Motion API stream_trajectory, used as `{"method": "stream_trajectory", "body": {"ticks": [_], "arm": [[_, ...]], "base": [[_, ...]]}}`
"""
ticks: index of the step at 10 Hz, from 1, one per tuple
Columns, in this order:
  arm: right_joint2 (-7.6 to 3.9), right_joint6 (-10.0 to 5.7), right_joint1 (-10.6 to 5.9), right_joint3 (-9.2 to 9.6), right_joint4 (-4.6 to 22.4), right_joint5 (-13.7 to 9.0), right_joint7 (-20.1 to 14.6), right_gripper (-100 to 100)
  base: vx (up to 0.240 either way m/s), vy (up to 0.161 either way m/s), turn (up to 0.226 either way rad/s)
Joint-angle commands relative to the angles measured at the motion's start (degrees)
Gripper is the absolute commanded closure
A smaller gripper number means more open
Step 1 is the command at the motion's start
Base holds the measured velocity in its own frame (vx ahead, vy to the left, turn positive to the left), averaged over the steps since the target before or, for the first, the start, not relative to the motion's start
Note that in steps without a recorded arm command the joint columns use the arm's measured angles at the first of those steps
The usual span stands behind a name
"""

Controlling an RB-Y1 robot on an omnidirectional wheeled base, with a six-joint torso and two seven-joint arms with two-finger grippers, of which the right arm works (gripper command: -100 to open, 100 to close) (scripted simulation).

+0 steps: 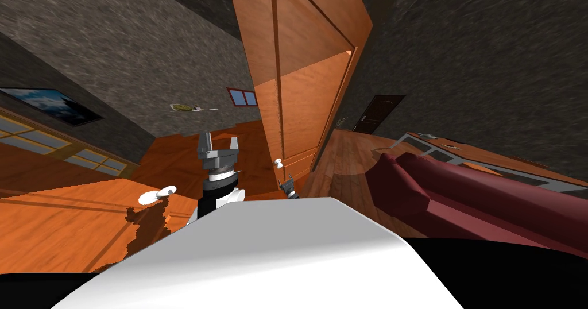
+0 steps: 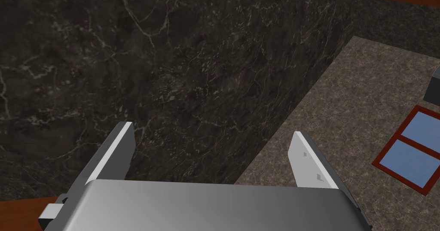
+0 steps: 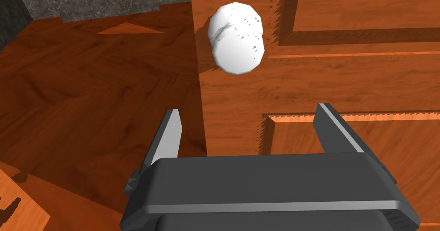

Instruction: Push the door open

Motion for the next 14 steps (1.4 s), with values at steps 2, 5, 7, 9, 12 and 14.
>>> {"method": "stream_trajectory", "body": {"ticks": [2,5,7,9,12,14], "arm": [[-0.01,-0.08,-0.19,-0.2,0.2,-0.1,-0.3,-100],[0.11,-0.11,-0.54,-0.65,0.7,-0.2,-0.5,-100],[0.29,-0.13,-0.81,-0.98,1.0,-0.3,-0.7,-100],[0.43,-0.19,-0.93,-1.03,1.2,-0.3,-0.7,-100],[0.43,-0.19,-0.93,-1.03,1.2,-0.3,-0.7,100],[0.43,-0.19,-0.93,-1.03,1.2,-0.3,-0.7,100]], "base": [[0.051,0.019,0.023],[0.2,0.096,0.024],[0.207,0.127,0.026],[0.143,0.071,0.013],[-0.023,-0.013,0.002],[-0.014,-0.008,-0.003]]}}
